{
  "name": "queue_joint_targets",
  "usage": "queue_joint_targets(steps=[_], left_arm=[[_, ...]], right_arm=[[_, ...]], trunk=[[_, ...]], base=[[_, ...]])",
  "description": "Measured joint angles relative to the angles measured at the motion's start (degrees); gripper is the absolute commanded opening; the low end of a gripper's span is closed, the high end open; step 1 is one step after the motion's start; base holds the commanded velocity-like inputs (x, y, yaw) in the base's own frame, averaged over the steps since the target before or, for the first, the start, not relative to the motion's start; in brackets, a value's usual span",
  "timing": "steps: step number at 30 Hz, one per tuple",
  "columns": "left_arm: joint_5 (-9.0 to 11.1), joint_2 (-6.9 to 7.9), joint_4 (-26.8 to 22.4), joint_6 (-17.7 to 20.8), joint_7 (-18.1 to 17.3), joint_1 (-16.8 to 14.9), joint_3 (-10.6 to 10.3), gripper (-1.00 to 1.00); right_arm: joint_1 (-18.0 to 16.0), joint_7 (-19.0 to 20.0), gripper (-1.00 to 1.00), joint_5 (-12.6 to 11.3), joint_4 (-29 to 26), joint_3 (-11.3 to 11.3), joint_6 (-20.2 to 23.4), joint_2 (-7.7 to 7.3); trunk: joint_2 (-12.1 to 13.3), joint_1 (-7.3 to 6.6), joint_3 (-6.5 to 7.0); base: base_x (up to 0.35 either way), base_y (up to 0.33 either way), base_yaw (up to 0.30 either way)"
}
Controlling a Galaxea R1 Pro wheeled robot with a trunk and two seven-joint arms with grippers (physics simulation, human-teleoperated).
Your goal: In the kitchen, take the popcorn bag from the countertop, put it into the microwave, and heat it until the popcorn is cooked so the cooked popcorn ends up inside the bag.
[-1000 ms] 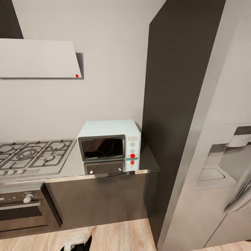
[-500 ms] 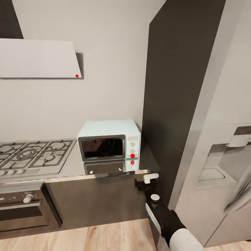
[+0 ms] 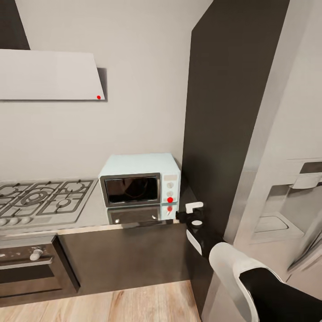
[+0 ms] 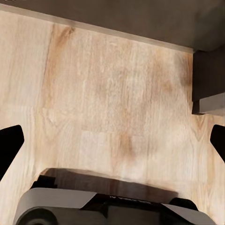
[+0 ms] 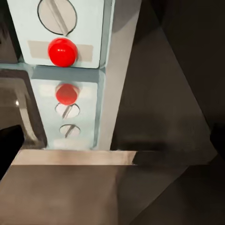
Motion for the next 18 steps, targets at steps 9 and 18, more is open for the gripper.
queue_joint_targets(steps=[9, 18], left_arm=[[0.3, 0.54, 0.0, -0.1, -0.2, 0.3, 0.8, 1.0], [0.3, 0.66, 0.0, -1.0, -0.3, 0.4, 0.9, 1.0]], right_arm=[[0.5, 1.1, -1.0, -0.1, 0.0, -0.1, -0.2, 0.0], [1.7, 1.1, -1.0, -0.2, 1.1, -0.2, -0.5, -0.01]], trunk=[[0.0, -0.03, 0.0], [0.0, 0.0, 0.0]], base=[[0.323, 0.052, 0.0], [0.124, 0.169, 0.0]])
